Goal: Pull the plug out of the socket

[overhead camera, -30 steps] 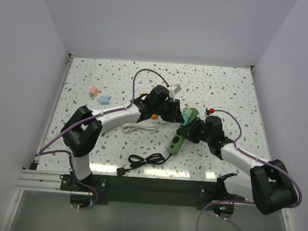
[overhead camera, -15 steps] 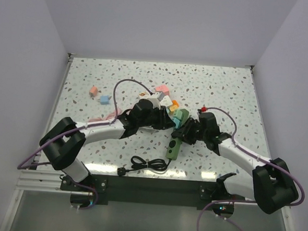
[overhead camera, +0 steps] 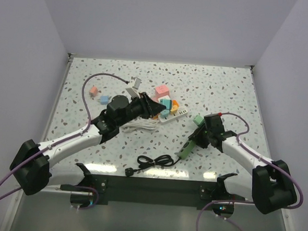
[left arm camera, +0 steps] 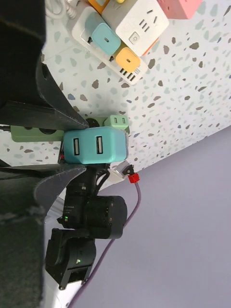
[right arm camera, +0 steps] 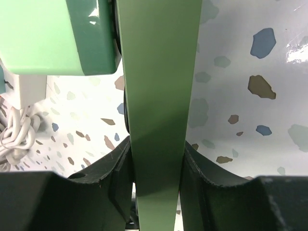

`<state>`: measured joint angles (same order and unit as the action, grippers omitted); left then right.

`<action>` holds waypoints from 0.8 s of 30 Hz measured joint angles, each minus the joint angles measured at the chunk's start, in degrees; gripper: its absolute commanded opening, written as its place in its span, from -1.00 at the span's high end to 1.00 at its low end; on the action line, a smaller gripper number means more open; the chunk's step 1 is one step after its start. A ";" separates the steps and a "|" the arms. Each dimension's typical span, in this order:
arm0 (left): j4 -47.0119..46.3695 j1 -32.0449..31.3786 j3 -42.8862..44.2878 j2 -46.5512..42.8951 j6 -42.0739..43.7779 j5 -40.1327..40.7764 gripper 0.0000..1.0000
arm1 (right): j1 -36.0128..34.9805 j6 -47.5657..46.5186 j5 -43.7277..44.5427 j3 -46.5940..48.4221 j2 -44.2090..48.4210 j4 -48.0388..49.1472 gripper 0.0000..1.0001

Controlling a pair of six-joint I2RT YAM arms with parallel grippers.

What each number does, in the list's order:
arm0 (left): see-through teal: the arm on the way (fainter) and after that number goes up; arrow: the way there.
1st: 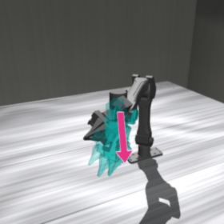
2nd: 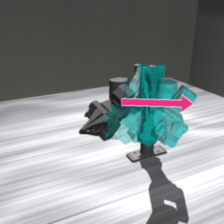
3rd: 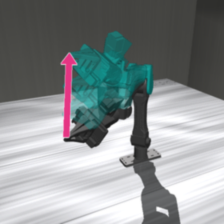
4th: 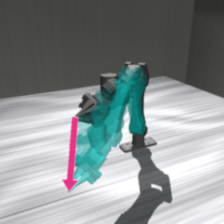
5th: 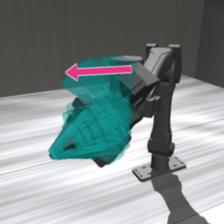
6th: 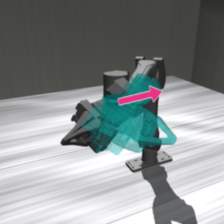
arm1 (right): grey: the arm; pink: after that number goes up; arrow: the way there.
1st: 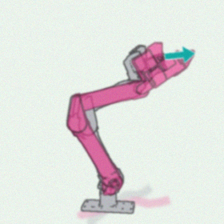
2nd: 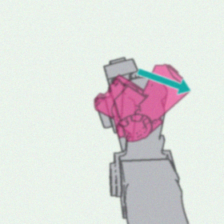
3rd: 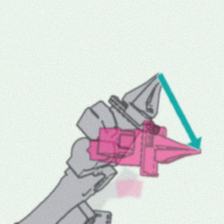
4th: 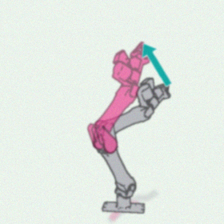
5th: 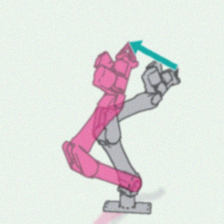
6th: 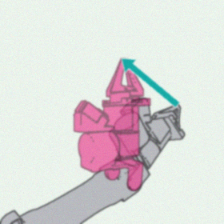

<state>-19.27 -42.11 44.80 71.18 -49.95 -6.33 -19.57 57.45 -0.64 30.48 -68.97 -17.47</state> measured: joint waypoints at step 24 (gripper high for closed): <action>31.23 48.83 30.62 36.39 23.69 -0.76 0.76 | -0.31 -12.74 -15.85 7.41 -3.26 3.06 1.00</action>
<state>11.97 6.72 75.42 107.57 -26.26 -7.09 -19.88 44.71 -16.49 37.89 -72.23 -14.41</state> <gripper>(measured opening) 0.343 0.390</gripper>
